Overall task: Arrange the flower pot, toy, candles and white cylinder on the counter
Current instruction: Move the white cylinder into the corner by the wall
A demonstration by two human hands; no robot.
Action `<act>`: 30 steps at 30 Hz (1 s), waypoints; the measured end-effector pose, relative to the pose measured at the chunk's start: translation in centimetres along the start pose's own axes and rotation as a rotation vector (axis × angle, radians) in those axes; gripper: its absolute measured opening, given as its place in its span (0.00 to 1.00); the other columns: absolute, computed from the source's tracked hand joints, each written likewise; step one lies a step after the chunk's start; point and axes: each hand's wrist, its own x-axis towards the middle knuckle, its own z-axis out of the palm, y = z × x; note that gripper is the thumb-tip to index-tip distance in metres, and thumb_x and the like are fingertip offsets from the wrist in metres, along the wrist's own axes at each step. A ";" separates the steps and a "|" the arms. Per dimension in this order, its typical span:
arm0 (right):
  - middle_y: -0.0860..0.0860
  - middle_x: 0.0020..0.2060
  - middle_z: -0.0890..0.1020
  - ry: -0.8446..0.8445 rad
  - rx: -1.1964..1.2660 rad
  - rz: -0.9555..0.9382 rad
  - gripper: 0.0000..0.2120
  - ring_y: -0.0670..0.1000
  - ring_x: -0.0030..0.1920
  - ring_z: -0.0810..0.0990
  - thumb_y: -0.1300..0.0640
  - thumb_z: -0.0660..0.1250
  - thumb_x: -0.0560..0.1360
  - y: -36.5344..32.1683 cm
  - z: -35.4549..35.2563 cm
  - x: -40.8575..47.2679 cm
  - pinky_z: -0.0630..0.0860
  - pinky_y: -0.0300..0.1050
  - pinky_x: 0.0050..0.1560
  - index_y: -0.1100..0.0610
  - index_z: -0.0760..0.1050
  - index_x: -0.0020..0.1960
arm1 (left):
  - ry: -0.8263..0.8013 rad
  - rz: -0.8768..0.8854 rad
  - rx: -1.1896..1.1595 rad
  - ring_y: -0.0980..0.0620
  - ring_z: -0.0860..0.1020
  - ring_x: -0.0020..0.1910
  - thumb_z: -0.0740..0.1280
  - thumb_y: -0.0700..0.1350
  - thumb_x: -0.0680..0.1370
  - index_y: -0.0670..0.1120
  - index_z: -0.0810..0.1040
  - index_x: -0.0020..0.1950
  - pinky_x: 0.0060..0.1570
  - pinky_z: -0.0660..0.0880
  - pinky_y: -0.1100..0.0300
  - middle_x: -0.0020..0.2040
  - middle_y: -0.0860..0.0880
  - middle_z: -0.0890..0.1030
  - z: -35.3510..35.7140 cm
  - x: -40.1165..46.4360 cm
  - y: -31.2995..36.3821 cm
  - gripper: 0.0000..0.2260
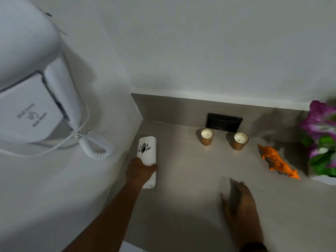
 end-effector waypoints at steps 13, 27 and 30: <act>0.53 0.84 0.61 -0.038 -0.525 -0.145 0.43 0.55 0.84 0.60 0.31 0.56 0.78 0.4 1.9 0.3 0.57 0.59 0.82 0.57 0.58 0.84 | 0.416 0.350 -0.562 0.50 0.80 0.55 0.83 0.41 0.67 0.43 0.71 0.73 0.46 0.75 0.71 0.62 0.50 0.77 4.0 4.4 1.9 0.38; 0.53 0.82 0.68 0.078 -0.625 -0.099 0.48 0.55 0.82 0.63 0.26 0.58 0.71 3.0 4.7 1.2 0.58 0.61 0.81 0.54 0.66 0.82 | 0.576 0.530 -0.660 0.78 0.76 0.58 0.84 0.37 0.66 0.38 0.68 0.75 0.56 0.74 0.79 0.63 0.48 0.76 6.7 12.2 4.1 0.42; 0.52 0.83 0.66 0.115 -0.590 -0.145 0.46 0.55 0.82 0.63 0.27 0.57 0.74 2.8 4.4 1.0 0.56 0.58 0.82 0.54 0.63 0.83 | 0.575 0.537 -0.653 0.73 0.78 0.61 0.85 0.37 0.66 0.37 0.70 0.75 0.61 0.76 0.74 0.65 0.46 0.77 6.9 12.4 3.8 0.41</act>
